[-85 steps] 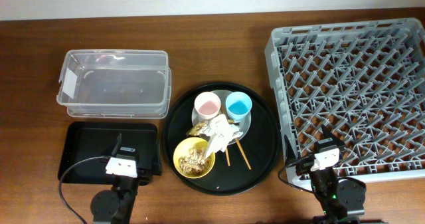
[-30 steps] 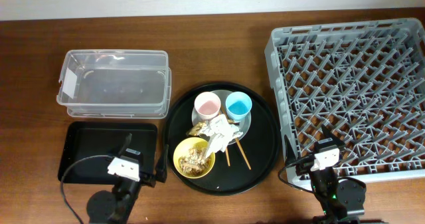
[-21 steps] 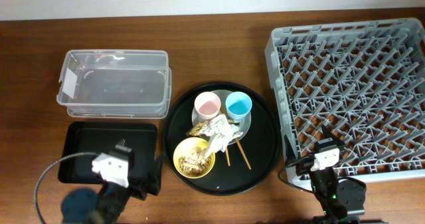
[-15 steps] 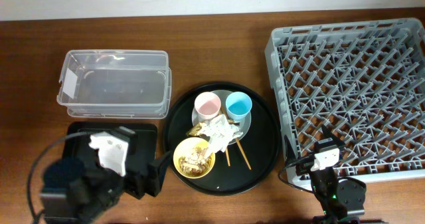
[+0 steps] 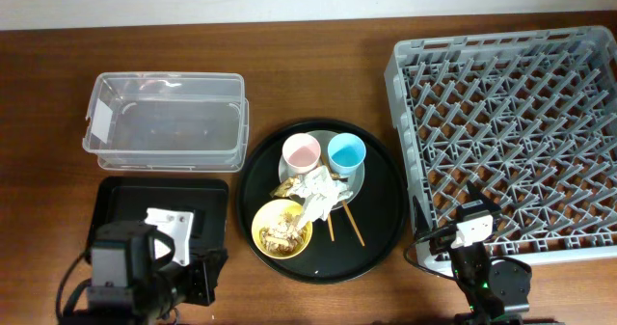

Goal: Sort waste into correct bins and load items into the dishwasher rack
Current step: 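Move the left gripper over the round tray toward the yellow bowl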

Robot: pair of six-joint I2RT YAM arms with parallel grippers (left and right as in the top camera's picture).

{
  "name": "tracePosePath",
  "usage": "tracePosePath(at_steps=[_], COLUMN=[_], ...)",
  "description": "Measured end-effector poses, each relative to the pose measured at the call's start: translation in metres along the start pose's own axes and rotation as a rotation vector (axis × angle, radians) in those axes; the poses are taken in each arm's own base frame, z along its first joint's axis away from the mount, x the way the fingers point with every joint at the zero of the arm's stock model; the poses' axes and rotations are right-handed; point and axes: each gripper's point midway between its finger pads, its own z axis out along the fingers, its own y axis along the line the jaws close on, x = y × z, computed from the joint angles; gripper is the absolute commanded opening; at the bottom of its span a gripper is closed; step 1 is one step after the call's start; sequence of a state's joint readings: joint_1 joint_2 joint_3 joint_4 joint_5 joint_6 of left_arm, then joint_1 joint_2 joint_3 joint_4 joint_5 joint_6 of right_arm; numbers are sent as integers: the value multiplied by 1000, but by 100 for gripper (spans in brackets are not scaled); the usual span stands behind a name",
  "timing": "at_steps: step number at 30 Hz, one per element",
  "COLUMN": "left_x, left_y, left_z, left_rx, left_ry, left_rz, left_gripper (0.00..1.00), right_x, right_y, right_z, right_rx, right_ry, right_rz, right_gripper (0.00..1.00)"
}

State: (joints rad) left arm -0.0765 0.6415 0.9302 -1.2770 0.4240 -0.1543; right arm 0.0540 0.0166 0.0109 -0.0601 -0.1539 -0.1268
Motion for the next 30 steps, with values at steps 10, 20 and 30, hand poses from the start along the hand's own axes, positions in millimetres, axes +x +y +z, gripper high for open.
tracePosePath(at_steps=[10, 20, 30], left_x=[3, 6, -1], left_y=[21, 4, 8], left_z=[27, 99, 145], left_rx=[-55, -58, -291], left_ry=[59, 319, 281], left_rz=[-63, 28, 156], left_gripper=[27, 22, 22], right_x=[0, 0, 0], right_y=[0, 0, 0], right_z=[0, 0, 0], right_rx=[0, 0, 0], right_ry=[0, 0, 0], right_rz=[0, 0, 0], right_gripper=[99, 99, 99])
